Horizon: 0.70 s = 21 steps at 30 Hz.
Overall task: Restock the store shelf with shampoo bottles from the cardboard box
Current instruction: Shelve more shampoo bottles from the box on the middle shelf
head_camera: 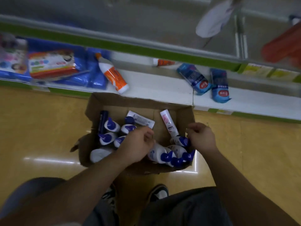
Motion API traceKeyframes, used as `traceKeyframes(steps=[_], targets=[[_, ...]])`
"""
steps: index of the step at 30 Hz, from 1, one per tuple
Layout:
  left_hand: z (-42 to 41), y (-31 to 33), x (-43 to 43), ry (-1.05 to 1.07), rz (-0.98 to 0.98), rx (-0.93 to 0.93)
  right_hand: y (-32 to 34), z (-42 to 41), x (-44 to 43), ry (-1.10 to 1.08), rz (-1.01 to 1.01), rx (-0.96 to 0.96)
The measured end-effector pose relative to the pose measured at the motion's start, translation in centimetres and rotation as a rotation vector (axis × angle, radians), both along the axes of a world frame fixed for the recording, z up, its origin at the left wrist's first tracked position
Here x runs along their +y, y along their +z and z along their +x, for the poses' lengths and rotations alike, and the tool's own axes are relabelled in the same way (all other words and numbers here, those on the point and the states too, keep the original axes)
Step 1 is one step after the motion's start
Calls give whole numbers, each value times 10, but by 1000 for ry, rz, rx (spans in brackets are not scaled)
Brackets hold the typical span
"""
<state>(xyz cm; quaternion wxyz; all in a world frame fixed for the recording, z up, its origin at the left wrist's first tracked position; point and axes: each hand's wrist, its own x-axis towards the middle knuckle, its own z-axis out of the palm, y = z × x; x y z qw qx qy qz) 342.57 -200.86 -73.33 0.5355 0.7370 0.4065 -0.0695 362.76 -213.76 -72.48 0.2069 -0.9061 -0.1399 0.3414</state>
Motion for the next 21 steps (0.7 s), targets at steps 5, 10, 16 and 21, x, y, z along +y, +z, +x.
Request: traceKeyframes(steps=[5,10,16,21], targets=[[36,-65,0,-258,-7,-37,-64,31,18,425,-314,-101],[46,-82,-5,-587,110,-57,-106,13,41,876,-780,-195],[48,-82,-7,-683,216,-74,-121,6,42,967,-927,-161],[43,-83,7,-671,268,-56,-125,9,45,969,-969,-121]])
